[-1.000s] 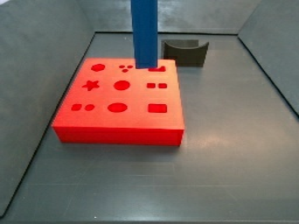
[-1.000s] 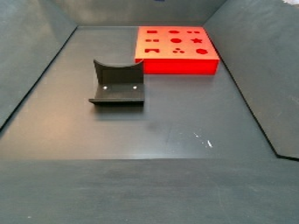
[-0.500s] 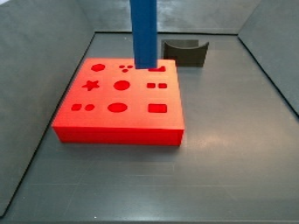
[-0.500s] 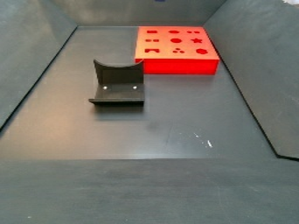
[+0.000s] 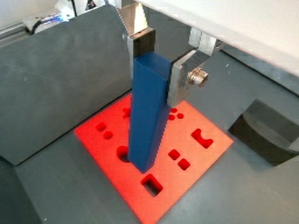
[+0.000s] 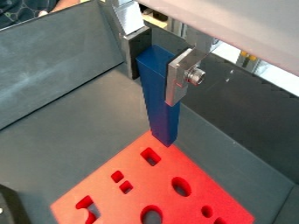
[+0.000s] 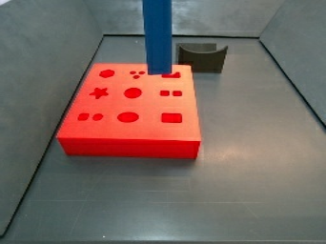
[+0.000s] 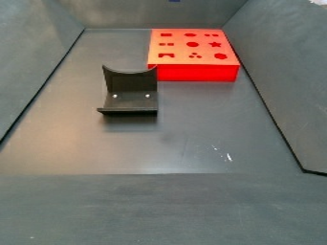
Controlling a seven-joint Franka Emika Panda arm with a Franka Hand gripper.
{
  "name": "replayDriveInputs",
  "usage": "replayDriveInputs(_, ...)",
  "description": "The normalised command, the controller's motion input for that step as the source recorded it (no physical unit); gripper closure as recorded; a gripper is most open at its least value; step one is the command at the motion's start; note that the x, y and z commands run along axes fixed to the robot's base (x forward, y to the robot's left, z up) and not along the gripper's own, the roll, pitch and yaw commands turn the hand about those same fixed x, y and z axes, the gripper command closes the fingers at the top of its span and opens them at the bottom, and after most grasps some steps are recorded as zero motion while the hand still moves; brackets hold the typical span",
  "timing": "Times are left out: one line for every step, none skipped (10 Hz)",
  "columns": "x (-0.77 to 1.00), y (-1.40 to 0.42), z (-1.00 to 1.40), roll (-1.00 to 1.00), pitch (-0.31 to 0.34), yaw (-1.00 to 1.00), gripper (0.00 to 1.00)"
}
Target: Insert the rectangle object.
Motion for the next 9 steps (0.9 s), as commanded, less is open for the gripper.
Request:
replayDriveInputs(0.21, -0.01, 0.03, 0.5, 0.016, 0.0, 1.0)
replayDriveInputs(0.21, 0.0, 0.03, 0.5, 0.011, 0.0, 1.0)
replayDriveInputs(0.2, -0.01, 0.03, 0.5, 0.019, 0.0, 1.0)
replayDriveInputs(0.28, -0.19, 0.27, 0.5, 0.074, 0.0, 1.0)
replayDriveInputs(0.11, -0.43, 0.0, 0.12, 0.0, -0.05, 1.0)
replayDriveInputs(0.16, -0.76, -0.03, 0.19, 0.0, -0.04, 1.0)
replayDriveInputs(0.24, -0.9, -0.04, 0.24, 0.0, -0.04, 1.0)
replayDriveInputs(0.25, -0.91, -0.04, 0.23, 0.0, -0.05, 1.0)
replayDriveInputs(0.7, -0.4, -0.35, 0.4, 0.0, 0.08, 1.0)
